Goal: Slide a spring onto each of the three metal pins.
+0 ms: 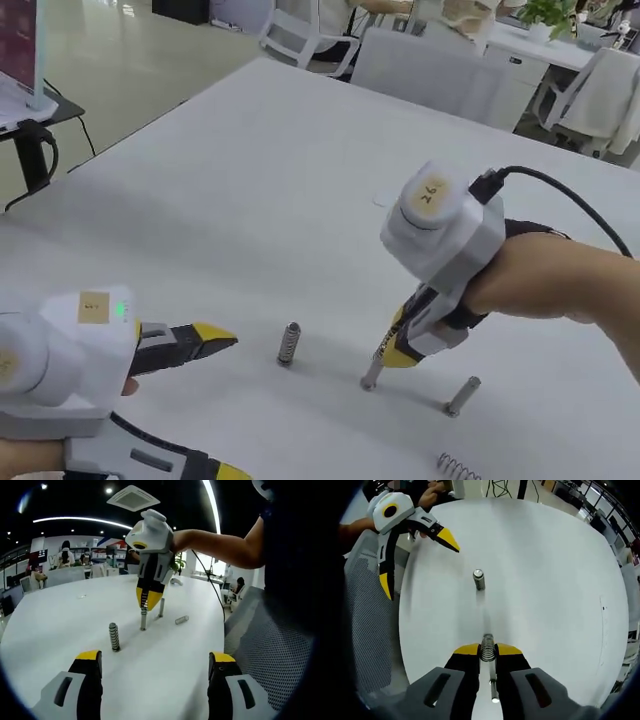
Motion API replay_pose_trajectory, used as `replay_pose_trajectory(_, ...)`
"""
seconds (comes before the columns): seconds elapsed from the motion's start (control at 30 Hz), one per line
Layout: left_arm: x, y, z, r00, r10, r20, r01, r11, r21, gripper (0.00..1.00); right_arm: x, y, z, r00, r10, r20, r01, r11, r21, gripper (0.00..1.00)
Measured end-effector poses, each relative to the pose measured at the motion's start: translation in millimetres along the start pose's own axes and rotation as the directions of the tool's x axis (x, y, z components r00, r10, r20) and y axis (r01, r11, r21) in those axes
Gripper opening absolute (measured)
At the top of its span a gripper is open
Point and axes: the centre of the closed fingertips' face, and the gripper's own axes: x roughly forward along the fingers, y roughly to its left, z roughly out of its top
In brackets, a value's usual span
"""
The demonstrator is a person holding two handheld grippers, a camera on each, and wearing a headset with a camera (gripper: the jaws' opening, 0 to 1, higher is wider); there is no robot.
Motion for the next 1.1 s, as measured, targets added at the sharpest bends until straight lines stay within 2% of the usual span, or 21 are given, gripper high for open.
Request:
replay_pose_trajectory(0.13,0.1,0.1,0.8,1.0,-0.001,-0.002,0.001,1.0,0.002,0.84,8.4,0.4,-3.2,0.9998,-0.002,-0.019,0.002,1.0,-0.004,0.09)
replay_pose_trajectory(0.6,0.7,-3.2,2.0,0.9999,-0.008,-0.009,0.008,1.0,0.002,0.82,28.9,-2.8,-7.9,0.9997,-0.008,-0.025,0.008,1.0,0.012,0.09)
replay_pose_trajectory(0.83,-0.6,-3.4,2.3,0.9999,-0.008,-0.014,0.008,1.0,0.004,0.82,34.9,-1.9,-10.5,0.9994,-0.007,-0.033,0.008,1.0,0.015,0.09)
replay_pose_trajectory(1.1,-0.5,-4.2,1.2,0.9998,-0.01,-0.017,0.01,1.0,0.004,0.82,34.1,-1.8,-8.1,0.9999,-0.005,-0.01,0.005,1.0,0.027,0.1)
